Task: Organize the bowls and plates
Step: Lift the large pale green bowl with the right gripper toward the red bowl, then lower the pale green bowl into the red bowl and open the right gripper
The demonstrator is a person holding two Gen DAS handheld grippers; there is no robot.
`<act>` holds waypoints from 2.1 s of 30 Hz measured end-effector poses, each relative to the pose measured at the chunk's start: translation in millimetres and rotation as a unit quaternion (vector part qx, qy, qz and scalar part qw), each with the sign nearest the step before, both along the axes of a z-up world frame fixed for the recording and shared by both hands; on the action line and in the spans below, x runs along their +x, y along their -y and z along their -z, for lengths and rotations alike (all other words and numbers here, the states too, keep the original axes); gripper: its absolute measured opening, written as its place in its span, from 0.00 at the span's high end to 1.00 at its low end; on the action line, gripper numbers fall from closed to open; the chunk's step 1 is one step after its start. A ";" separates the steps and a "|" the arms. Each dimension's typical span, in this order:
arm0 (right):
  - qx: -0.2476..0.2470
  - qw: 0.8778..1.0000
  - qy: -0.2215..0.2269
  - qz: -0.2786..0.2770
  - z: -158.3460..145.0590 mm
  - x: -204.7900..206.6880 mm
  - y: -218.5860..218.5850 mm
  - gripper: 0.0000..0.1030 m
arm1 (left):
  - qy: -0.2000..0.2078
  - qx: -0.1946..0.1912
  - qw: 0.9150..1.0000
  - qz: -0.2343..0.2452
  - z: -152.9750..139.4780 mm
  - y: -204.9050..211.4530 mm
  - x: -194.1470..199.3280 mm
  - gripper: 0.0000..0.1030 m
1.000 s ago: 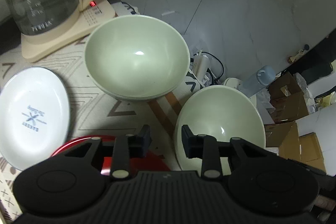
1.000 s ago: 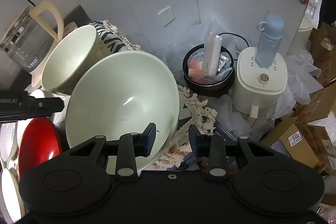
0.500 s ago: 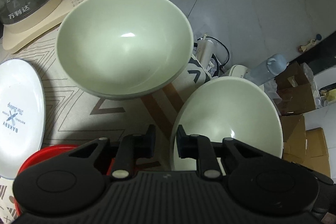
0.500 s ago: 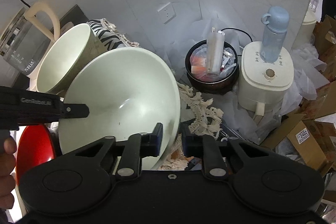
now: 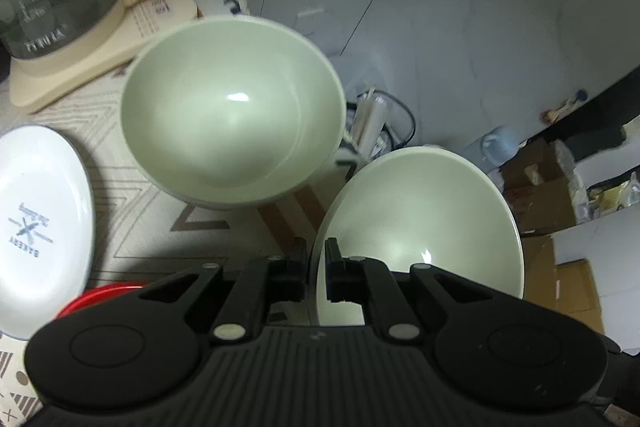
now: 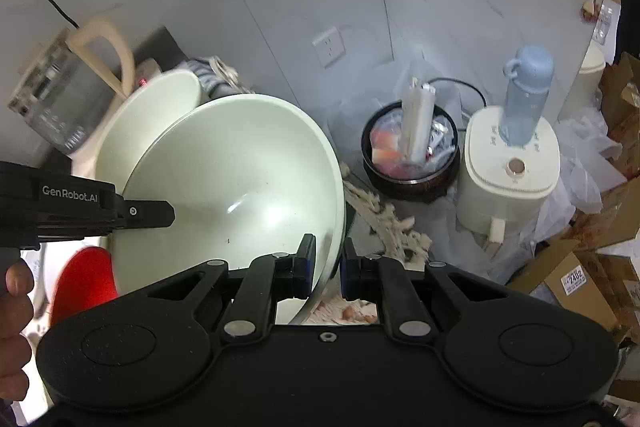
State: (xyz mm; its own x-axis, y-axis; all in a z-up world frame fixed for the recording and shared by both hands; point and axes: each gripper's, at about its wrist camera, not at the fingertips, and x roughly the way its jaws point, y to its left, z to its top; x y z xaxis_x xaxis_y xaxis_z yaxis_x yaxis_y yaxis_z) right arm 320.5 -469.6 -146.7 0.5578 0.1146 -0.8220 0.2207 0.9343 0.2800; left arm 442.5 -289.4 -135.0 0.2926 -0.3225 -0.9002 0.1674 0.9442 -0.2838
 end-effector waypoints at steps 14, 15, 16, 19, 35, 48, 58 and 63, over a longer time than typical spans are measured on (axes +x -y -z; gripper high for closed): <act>-0.010 0.996 0.060 -0.065 -56.6 5.6 -29.7 0.88 | 0.046 -0.040 0.997 -0.052 -65.8 -48.6 -20.3 0.93; -0.009 0.996 0.062 -0.069 -57.9 5.8 -33.0 0.88 | 0.049 -0.040 0.996 -0.057 -67.4 -53.1 -22.7 0.93; -0.010 0.995 0.063 -0.075 -59.0 5.8 -37.1 0.88 | 0.050 -0.039 0.996 -0.061 -68.9 -56.7 -25.0 0.93; -0.009 0.994 0.066 -0.088 -60.4 5.1 -47.5 0.88 | 0.047 -0.039 0.995 -0.074 -70.5 -70.4 -30.6 0.93; 0.029 0.990 0.051 -0.132 -54.0 -8.9 -91.8 0.87 | 0.010 -0.047 0.990 -0.131 -60.1 -136.3 -76.4 0.93; 0.049 0.990 0.043 -0.124 -39.9 -8.8 -107.1 0.87 | -0.035 -0.054 0.986 -0.153 -33.0 -158.6 -103.9 0.93; 0.052 0.992 0.022 -0.114 -24.9 -3.2 -110.8 0.87 | -0.065 -0.045 0.985 -0.151 -15.1 -159.0 -103.7 0.90; 0.058 0.991 0.018 -0.118 -21.5 -0.6 -111.5 0.87 | -0.063 -0.035 0.987 -0.147 -21.9 -160.7 -99.0 0.86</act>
State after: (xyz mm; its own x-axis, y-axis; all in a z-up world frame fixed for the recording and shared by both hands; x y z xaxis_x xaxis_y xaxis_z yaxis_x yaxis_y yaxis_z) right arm 319.9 -358.1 -125.3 0.5329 0.3381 -0.7757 -0.0116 0.9195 0.3928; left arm 343.5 -128.7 -113.1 0.2697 -0.3023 -0.9142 -0.1517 0.9242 -0.3504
